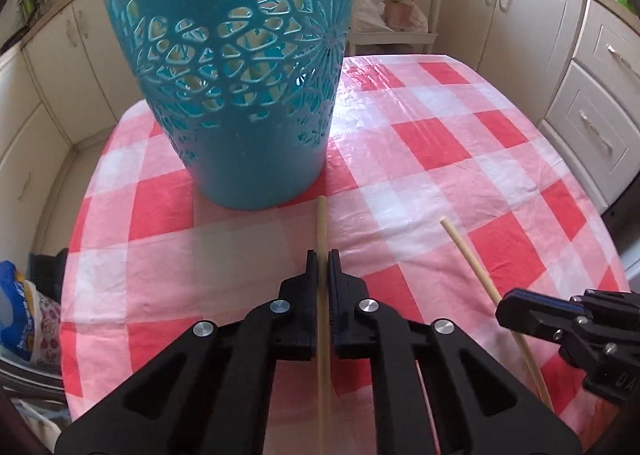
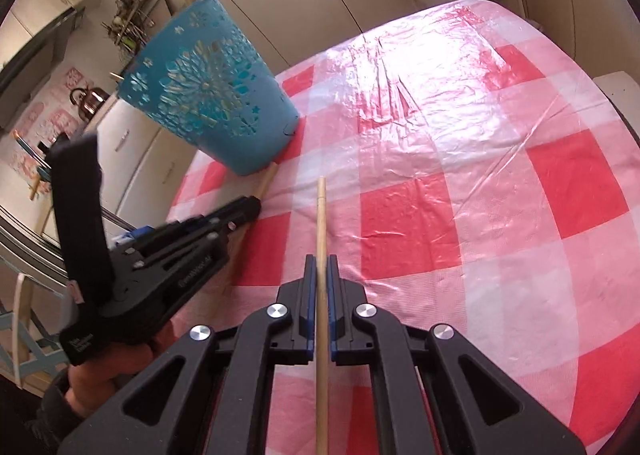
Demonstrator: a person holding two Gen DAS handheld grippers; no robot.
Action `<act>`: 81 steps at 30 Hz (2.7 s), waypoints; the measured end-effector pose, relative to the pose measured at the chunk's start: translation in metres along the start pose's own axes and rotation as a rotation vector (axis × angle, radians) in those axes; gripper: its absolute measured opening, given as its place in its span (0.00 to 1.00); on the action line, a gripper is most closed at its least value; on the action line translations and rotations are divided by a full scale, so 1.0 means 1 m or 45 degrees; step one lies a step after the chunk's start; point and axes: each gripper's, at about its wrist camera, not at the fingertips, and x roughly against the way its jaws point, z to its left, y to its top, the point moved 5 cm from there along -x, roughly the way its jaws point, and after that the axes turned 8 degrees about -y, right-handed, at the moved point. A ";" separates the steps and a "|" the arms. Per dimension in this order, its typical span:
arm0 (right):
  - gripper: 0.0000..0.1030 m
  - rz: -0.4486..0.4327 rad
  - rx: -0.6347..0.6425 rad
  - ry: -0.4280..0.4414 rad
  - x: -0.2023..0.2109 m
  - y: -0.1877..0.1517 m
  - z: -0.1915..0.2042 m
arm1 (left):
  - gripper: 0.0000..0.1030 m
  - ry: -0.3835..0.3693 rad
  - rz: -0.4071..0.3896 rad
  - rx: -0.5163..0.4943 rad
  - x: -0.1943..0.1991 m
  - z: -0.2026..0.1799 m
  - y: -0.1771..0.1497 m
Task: Organize utensils
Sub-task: 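Lift both held chopsticks up over the teal basket, then open the right gripper over the basket while the left gripper opens too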
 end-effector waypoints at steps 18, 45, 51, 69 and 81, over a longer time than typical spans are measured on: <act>0.06 -0.478 0.038 0.260 0.095 0.077 0.079 | 0.05 -0.288 -0.692 0.109 0.191 0.053 0.049; 0.29 -0.863 0.272 0.018 0.003 0.184 0.138 | 0.05 -0.235 -1.018 0.263 0.118 0.100 0.183; 0.34 -0.792 0.170 0.066 -0.002 0.179 0.118 | 0.05 -0.315 -0.971 0.285 0.111 0.107 0.182; 0.45 -0.807 0.071 0.140 0.039 0.159 0.092 | 0.04 -0.342 -0.914 0.245 0.112 0.104 0.172; 0.50 -0.782 0.004 0.114 0.045 0.152 0.062 | 0.04 -0.258 -1.067 0.228 0.143 0.089 0.227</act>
